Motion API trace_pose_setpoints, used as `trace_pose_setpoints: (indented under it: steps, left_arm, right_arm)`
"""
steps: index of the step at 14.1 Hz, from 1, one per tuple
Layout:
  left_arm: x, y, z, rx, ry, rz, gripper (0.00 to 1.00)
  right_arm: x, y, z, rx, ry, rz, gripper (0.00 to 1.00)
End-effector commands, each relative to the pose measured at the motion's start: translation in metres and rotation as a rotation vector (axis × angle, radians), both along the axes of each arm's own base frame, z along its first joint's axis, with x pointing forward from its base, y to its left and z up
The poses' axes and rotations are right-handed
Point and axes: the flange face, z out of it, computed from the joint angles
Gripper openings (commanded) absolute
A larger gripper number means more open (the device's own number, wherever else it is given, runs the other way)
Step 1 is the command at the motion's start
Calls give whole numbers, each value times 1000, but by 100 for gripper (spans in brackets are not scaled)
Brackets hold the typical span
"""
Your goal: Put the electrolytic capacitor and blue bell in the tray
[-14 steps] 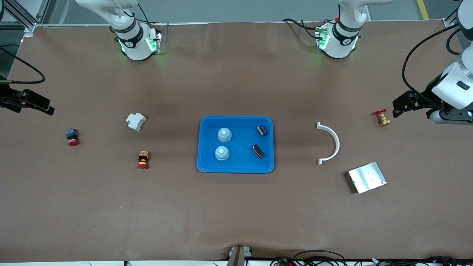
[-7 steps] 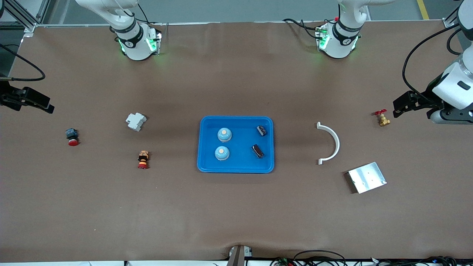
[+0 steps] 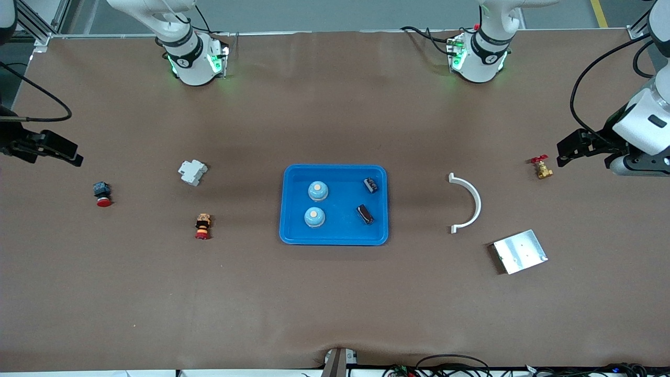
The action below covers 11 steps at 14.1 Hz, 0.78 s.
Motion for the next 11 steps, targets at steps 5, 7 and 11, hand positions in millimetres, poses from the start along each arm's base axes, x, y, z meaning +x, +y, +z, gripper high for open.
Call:
trace_pose_setpoints:
  steps: [5,7,11]
  left_arm:
    - [-6,2,4,-8,-14,3,100]
    - [-6,2,5,-10,-16,3,100]
    - [-5,2,3,-10,-13,3,100]
  right_arm:
    - [-29,-5,20,-65,-25,12,100]
    - [-35,-7,25,-64,-21,9,100]
    - [-36,-11,26,-52,-18,-2,100]
